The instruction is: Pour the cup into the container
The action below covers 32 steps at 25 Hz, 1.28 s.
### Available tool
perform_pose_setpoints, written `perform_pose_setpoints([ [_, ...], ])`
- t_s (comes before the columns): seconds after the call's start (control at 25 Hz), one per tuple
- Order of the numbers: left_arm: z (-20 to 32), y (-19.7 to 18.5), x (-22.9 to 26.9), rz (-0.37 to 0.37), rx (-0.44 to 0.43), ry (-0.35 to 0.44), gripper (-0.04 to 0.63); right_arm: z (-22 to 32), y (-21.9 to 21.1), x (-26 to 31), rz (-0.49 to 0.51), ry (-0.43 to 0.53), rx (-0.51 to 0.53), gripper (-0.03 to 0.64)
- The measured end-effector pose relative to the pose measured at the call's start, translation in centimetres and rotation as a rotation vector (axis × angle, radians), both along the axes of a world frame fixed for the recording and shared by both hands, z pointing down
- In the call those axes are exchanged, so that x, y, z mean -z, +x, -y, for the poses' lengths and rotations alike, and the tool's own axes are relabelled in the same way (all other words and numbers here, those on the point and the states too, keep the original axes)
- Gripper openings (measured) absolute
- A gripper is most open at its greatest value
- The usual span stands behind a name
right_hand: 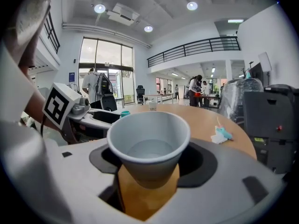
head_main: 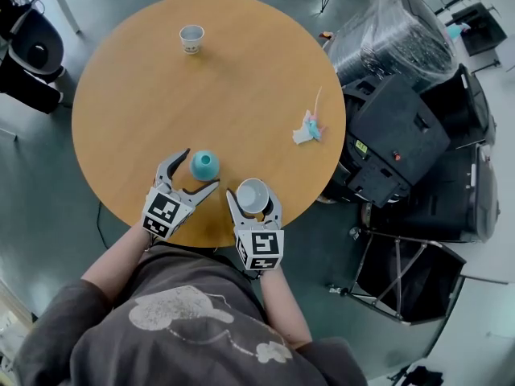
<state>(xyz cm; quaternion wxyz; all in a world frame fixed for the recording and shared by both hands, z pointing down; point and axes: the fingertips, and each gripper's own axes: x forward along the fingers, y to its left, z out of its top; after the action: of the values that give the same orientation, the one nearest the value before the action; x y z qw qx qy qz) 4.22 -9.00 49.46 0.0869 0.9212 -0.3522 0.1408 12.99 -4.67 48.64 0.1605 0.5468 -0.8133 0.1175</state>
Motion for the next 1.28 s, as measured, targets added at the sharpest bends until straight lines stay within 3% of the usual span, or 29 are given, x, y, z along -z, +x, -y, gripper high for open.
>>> perform_pose_setpoints([
  [0.28,1.2,0.6,-2.9,0.038,-0.033,-0.036,0.405,0.9,0.4,-0.6,-0.017,-0.022,-0.034,0.304],
  [0.68,2.6,2.1,-4.2,0.024,-0.091,-0.027,0.405,1.9,0.9,-1.8,-0.025,-0.052,-0.064,0.304],
  [1.28,3.4,2.3,-5.1,-0.002,-0.083,-0.073,0.403,2.7,0.3,-2.0,-0.036,-0.055,-0.049,0.302],
])
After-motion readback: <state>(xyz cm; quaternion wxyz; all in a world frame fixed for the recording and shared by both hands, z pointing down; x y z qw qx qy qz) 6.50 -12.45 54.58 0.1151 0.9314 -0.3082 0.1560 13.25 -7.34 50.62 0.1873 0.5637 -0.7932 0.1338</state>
